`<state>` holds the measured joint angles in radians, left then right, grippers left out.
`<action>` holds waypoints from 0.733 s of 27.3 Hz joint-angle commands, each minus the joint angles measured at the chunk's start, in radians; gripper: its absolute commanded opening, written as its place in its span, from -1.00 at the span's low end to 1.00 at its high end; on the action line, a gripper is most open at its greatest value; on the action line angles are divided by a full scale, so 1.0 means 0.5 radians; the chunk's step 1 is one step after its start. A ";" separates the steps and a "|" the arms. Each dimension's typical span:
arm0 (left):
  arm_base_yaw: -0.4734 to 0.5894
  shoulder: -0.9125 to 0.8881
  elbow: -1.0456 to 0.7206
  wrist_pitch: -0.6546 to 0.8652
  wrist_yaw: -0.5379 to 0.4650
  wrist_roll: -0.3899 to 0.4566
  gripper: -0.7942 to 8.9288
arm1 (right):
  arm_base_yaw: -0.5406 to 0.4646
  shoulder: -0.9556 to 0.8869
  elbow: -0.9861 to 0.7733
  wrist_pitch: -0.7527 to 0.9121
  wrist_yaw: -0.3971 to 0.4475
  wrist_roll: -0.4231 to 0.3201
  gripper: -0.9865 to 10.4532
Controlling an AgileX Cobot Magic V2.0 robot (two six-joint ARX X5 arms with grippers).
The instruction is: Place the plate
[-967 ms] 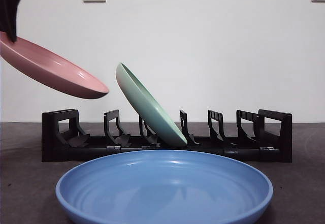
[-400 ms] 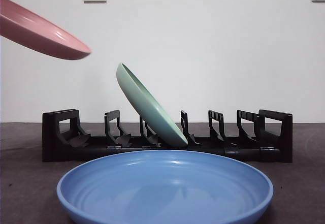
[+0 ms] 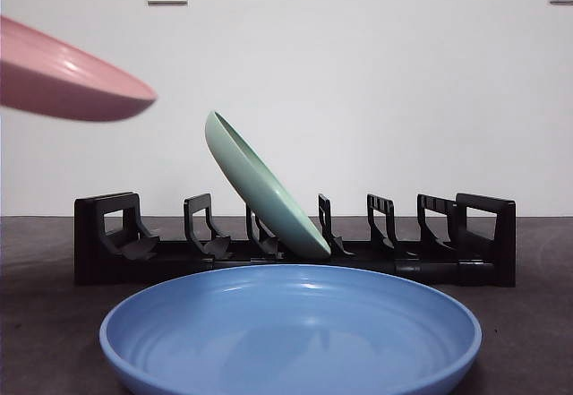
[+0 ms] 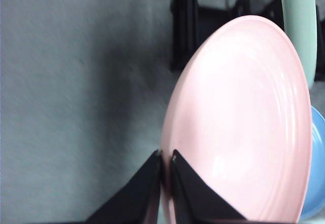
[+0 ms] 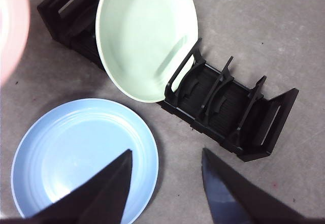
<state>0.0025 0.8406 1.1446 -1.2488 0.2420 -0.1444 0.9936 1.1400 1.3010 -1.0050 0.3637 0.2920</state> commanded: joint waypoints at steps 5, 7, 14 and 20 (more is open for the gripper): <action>-0.046 -0.258 -0.452 0.086 0.198 -0.218 -0.81 | 0.018 0.013 0.047 0.017 0.008 -0.009 -0.45; -0.079 -0.330 -0.585 0.170 0.253 -0.320 -0.81 | 0.018 0.013 0.047 0.016 0.008 -0.009 -0.45; -0.310 -0.386 -0.890 0.465 0.313 -0.630 -0.81 | 0.019 0.013 0.047 -0.005 0.008 -0.008 -0.45; -0.621 -0.315 -1.009 0.768 0.259 -0.878 -0.80 | 0.018 0.013 0.047 -0.042 0.008 -0.007 -0.45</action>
<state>-0.3077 0.6788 0.6342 -0.8783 0.3691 -0.5396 0.9936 1.1400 1.3010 -1.0313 0.3637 0.2920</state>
